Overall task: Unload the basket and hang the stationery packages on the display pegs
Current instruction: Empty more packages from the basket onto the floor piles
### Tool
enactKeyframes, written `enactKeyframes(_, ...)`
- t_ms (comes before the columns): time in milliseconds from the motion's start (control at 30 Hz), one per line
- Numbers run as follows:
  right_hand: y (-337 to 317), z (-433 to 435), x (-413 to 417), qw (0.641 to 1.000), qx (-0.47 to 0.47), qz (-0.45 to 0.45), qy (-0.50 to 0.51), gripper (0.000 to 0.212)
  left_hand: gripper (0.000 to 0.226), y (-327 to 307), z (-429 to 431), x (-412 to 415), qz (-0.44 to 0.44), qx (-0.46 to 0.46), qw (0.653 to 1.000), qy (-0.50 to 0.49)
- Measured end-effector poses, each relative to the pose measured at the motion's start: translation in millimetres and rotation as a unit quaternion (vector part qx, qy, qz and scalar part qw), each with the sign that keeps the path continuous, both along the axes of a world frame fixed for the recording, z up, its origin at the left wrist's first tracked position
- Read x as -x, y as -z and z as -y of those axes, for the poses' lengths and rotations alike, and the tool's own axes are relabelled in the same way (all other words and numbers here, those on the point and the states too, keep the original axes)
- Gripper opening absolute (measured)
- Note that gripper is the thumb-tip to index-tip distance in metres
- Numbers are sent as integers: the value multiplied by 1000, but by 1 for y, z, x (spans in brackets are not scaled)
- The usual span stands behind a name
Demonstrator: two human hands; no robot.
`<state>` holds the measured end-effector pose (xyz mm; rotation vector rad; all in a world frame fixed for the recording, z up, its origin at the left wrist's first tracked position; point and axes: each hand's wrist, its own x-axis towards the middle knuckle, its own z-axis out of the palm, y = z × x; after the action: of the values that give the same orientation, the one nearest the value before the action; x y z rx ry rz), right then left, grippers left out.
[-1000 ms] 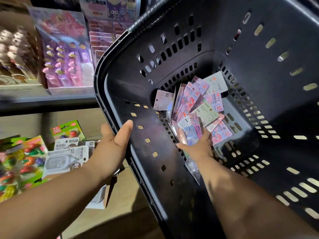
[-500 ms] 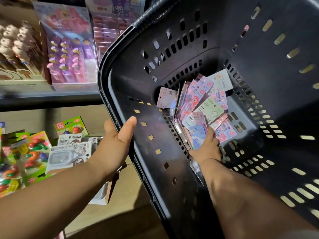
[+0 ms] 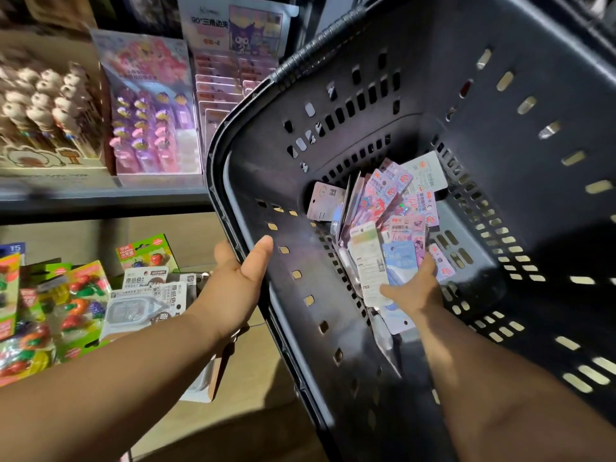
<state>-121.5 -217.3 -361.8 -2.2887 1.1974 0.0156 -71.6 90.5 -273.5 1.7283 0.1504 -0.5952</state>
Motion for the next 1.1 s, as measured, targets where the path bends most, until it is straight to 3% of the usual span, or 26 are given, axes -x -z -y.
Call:
enactKeyframes(200,-58,-34,-23,973,-135,180,61,89,44,-6,-3,-1,-2,-1,1000,10)
enactKeyframes(367,-116,-80,-47,958,-159,235,32,102,62,-11,-16,9,-37,53,996,63)
enactKeyframes(533,-152,-119,-50,946,-183,268,13,102,53,-27,-30,12,-41,78,993,80)
enactKeyframes(633,-171,-139,-45,935,-193,297,5,96,47,-43,-39,7,-6,53,998,33)
enactKeyframes(767,-190,-166,-43,917,-211,335,-37,101,48,-69,-53,-10,123,58,990,-29)
enactKeyframes(900,-201,-204,-57,901,-241,348,-93,108,43,-120,-67,-17,225,76,971,23)
enactKeyframes(1000,-210,-241,-65,900,-242,345,-110,103,48,-144,-75,-20,252,41,964,67)
enactKeyframes(1100,-221,-268,-70,891,-260,355,-112,100,61,-164,-88,-17,229,17,973,29)
